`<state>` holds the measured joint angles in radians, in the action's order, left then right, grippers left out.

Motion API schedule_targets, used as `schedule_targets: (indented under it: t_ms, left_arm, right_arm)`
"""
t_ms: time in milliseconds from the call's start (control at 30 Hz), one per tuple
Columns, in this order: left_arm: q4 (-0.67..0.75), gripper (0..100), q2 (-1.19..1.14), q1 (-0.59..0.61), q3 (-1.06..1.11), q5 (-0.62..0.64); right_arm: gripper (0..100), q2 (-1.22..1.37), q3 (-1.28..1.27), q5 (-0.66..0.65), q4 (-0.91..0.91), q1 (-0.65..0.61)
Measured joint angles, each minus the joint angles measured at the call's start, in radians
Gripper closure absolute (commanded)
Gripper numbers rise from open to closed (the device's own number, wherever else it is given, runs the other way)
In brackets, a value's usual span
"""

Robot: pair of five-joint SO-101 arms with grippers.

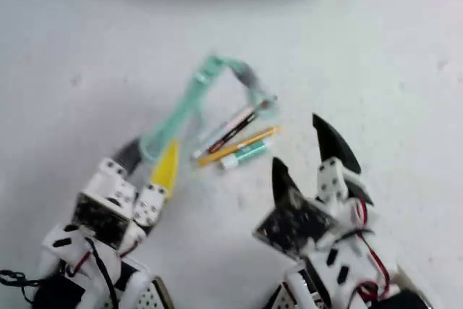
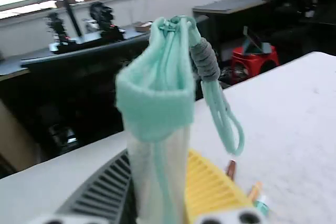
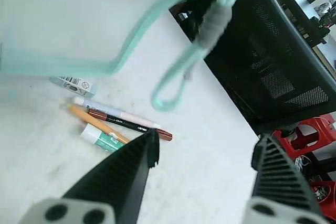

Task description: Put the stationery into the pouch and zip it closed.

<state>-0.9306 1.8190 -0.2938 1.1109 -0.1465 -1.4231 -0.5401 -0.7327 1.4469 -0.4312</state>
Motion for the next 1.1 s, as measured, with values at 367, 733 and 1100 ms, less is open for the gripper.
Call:
schedule_targets:
  t_ms: [367, 733, 1100]
  left_arm:
    - [0.025, 98, 0.009, 0.442, -0.041, 0.216]
    - [0.025, 98, 0.008, 0.649, -0.04, 0.364]
    - [0.12, 98, -0.003, 0.654, 0.132, 0.364]
  right_arm:
    - [72.9, 0.029, -0.078, 0.0, -0.025, -0.005]
    - [73.0, 0.592, 0.015, 0.026, -0.19, -0.15]
    - [73.0, 1.32, 0.344, 0.324, -0.384, -0.207]
